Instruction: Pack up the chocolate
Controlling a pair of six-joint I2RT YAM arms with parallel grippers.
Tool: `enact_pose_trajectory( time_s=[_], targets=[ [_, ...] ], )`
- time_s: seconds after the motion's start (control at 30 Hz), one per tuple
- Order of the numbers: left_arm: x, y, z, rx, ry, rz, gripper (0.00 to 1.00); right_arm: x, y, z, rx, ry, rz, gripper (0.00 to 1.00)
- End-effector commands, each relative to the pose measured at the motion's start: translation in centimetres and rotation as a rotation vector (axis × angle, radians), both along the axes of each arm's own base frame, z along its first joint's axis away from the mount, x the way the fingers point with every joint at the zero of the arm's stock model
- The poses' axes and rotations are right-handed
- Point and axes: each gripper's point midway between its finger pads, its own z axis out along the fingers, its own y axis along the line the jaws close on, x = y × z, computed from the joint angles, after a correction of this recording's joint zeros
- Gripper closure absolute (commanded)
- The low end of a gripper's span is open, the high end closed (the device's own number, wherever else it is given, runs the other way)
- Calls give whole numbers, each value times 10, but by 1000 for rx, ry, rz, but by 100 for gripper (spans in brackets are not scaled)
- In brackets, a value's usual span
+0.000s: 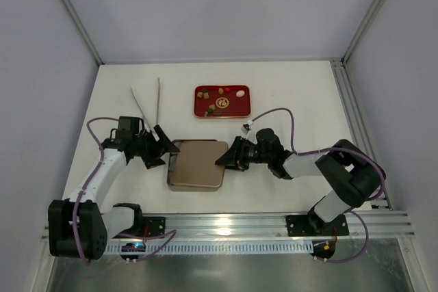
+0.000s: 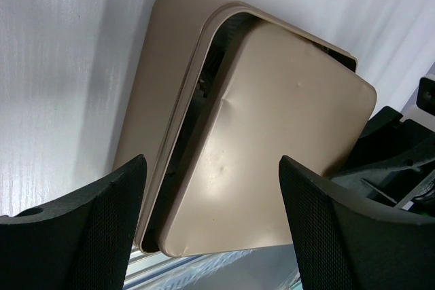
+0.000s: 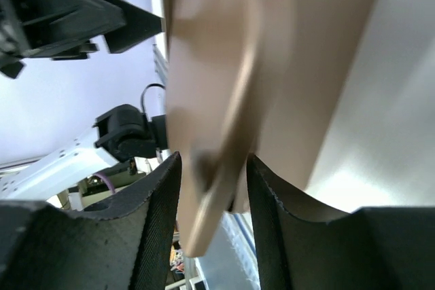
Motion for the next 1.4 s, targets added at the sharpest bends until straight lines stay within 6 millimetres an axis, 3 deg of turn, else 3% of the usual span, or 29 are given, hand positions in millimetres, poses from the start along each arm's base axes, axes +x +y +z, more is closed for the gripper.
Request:
enact_pose_trajectory(
  time_s=[0.0,0.4,0.7,0.83,1.23,1.37],
  targets=[
    [3,-4,3,-15,-20,-14,23,3,-6,-11,-68,-3,-9,55],
    [4,-5,1,-20,-9,-20,23,6,-11,-22,-119,9,-11,60],
    [2,-8,-4,-17,5,-30,23,24,0,-12,-133,9,-26,61],
    [1,-10,-9,-22,18,-31,23,31,3,-15,-148,23,-42,67],
    [-4,-16,-14,-29,29,-43,23,52,5,-15,-227,-2,-84,66],
    [-4,-18,-14,-31,26,-44,23,58,3,-9,-254,-23,-97,60]
  ],
)
